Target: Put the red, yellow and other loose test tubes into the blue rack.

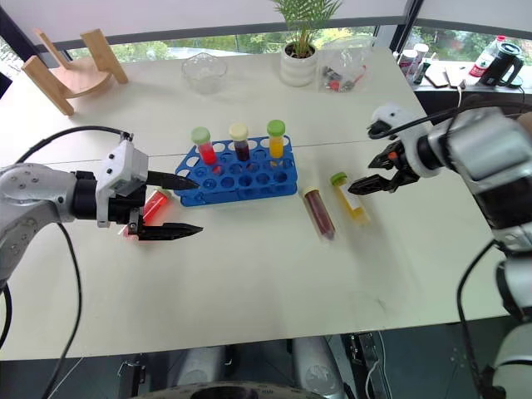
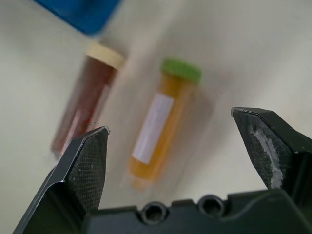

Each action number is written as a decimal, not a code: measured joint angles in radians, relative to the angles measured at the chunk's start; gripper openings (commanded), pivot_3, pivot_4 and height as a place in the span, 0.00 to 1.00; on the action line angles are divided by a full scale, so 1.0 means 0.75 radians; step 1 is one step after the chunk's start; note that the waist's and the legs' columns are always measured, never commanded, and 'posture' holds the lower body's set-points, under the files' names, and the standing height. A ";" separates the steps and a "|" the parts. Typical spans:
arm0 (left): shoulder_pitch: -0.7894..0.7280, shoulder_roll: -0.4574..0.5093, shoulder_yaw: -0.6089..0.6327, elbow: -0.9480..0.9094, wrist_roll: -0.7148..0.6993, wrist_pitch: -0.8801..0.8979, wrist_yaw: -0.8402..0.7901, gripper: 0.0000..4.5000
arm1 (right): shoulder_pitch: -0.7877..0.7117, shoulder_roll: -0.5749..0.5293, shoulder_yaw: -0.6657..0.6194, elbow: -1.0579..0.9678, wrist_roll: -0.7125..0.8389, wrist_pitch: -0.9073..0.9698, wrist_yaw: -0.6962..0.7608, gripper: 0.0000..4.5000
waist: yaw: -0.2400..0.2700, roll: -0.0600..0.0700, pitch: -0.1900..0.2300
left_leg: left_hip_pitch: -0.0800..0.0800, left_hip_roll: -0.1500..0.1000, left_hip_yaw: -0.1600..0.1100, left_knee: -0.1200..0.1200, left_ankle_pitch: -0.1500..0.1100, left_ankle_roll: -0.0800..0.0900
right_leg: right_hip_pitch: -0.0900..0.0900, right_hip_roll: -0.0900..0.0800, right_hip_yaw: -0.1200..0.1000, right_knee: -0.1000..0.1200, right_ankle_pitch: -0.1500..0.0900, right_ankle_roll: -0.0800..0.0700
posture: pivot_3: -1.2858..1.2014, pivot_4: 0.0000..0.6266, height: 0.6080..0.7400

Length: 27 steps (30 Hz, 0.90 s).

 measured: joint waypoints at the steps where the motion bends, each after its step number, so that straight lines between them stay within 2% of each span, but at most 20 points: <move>1: -0.009 0.000 -0.012 0.000 0.031 -0.023 -0.009 0.98 | -0.049 0.054 0.022 0.092 -0.030 0.035 0.004 1.00 | -0.006 0.000 0.000 | 0.000 0.000 0.000 -0.001 0.000 0.000 | 0.000 0.000 0.000 0.000 0.000 0.000 | 0.52 0.24 1.00; 7: 0.020 -0.020 -0.049 -0.022 0.082 -0.042 -0.002 0.98 | -0.168 0.208 0.092 0.361 -0.129 0.108 0.100 1.00 | -0.013 0.000 0.000 | 0.000 0.000 0.001 0.001 0.000 0.000 | 0.001 -0.001 0.000 0.001 0.000 0.000 | 0.52 0.24 1.00; 13: 0.073 -0.073 -0.058 -0.078 0.107 -0.035 0.059 0.98 | -0.190 0.369 0.167 0.560 -0.269 0.003 0.139 1.00 | -0.016 0.000 0.000 | 0.001 0.000 0.000 0.004 0.000 -0.001 | 0.003 -0.001 0.000 0.006 0.000 0.000 | 0.52 0.24 1.00; 15: 0.087 -0.092 -0.058 -0.091 0.122 -0.032 0.087 1.00 | -0.203 0.407 0.175 0.612 -0.328 -0.068 0.131 0.88 | -0.017 -0.001 -0.001 | 0.005 0.000 -0.001 0.004 0.001 -0.001 | 0.006 -0.001 0.000 0.006 0.000 0.000 | 0.52 0.24 1.00; 17: 0.128 -0.103 -0.060 -0.116 0.130 -0.031 0.109 1.00 | -0.202 0.425 0.179 0.663 -0.387 -0.163 0.126 0.71 | -0.019 -0.002 -0.001 | 0.007 0.000 -0.001 0.005 0.001 -0.001 | 0.009 -0.001 0.000 0.006 0.000 0.000 | 0.52 0.24 1.00; 19: 0.165 -0.105 -0.060 -0.136 0.133 -0.023 0.124 1.00 | -0.202 0.430 0.184 0.712 -0.448 -0.259 0.128 0.44 | -0.018 -0.001 -0.001 | 0.008 0.000 -0.002 0.005 0.001 -0.002 | 0.010 -0.001 -0.001 0.007 0.001 0.001 | 0.52 0.24 1.00; 21: 0.198 -0.105 -0.058 -0.157 0.133 -0.014 0.136 1.00 | -0.201 0.429 0.188 0.757 -0.504 -0.343 0.144 0.23 | -0.012 -0.002 -0.002 | 0.008 -0.001 -0.004 0.005 0.001 -0.002 | 0.012 -0.001 -0.003 0.007 0.001 0.001 | 0.52 0.24 1.00; 22: 0.209 -0.106 -0.058 -0.160 0.134 -0.014 0.139 1.00 | -0.200 0.430 0.186 0.776 -0.522 -0.380 0.156 0.19 | -0.011 -0.002 -0.002 | 0.008 -0.001 -0.005 0.005 0.001 -0.002 | 0.012 -0.001 -0.004 0.006 0.001 0.001 | 0.52 0.24 1.00; 27: 0.253 -0.106 -0.017 -0.152 0.133 -0.012 0.160 1.00 | -0.173 0.436 0.070 0.836 -0.547 -0.539 0.162 0.19 | -0.014 -0.004 -0.003 | 0.010 -0.001 -0.005 0.007 0.002 -0.003 | 0.015 -0.002 -0.004 0.006 0.001 0.001 | 0.52 0.24 1.00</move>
